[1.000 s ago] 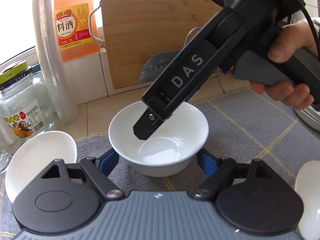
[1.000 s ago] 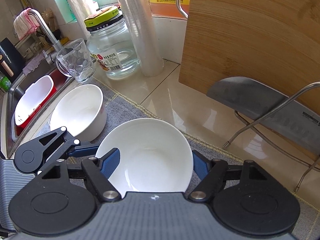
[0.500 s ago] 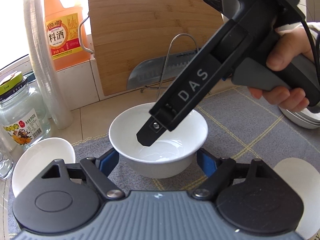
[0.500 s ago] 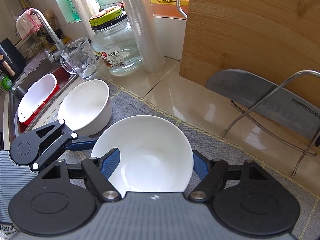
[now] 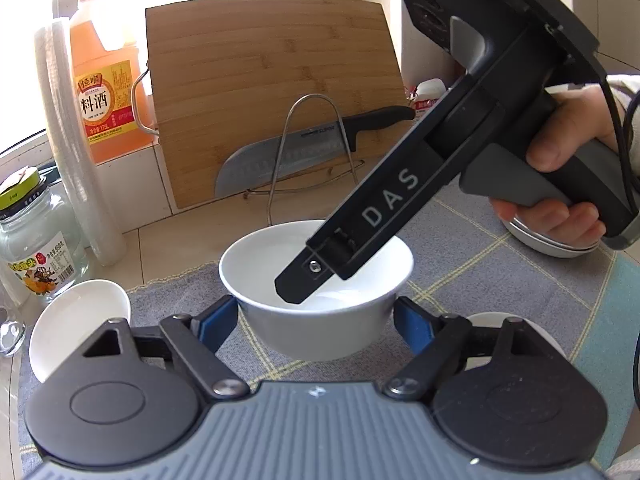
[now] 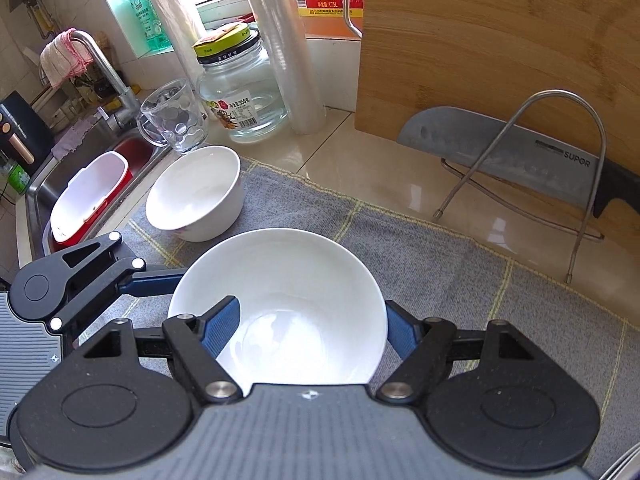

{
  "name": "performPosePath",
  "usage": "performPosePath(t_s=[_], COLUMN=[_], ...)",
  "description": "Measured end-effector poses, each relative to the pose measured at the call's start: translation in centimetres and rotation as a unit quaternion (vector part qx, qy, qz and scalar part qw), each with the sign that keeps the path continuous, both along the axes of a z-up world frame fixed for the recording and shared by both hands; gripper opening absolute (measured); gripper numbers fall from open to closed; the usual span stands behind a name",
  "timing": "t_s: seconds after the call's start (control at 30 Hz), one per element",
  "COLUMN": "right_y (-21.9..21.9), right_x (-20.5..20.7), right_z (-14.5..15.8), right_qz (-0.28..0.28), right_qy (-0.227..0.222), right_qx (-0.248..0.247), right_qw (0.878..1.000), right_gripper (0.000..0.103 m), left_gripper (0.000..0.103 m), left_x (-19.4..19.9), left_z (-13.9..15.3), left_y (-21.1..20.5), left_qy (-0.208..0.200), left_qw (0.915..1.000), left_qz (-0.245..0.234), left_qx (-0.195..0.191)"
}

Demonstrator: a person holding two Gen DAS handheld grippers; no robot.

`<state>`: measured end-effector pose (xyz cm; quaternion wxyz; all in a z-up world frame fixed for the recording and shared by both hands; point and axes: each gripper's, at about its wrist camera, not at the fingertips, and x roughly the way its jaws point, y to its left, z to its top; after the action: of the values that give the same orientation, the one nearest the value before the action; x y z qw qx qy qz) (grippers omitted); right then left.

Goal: Organize plates and bowls
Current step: 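Carry the second bowl with the right tool over the first bowl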

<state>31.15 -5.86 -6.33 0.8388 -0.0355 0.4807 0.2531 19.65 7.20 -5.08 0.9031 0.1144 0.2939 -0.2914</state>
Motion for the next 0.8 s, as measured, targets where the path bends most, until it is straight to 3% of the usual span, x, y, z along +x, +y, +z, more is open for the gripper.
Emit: performPosePath(t_s=[0.8], right_y=[-2.5], right_x=[-8.9], right_z=[2.3], right_qz=[-0.057], right_qy=[-0.023], right_qx=[0.009], right_qw=[0.998], right_gripper=[0.082], left_gripper=[0.084], left_x=[-6.0], left_z=[1.8], left_y=[-1.1], left_qy=[0.001], left_qw=[0.9980], left_qz=[-0.063], left_qx=[-0.003])
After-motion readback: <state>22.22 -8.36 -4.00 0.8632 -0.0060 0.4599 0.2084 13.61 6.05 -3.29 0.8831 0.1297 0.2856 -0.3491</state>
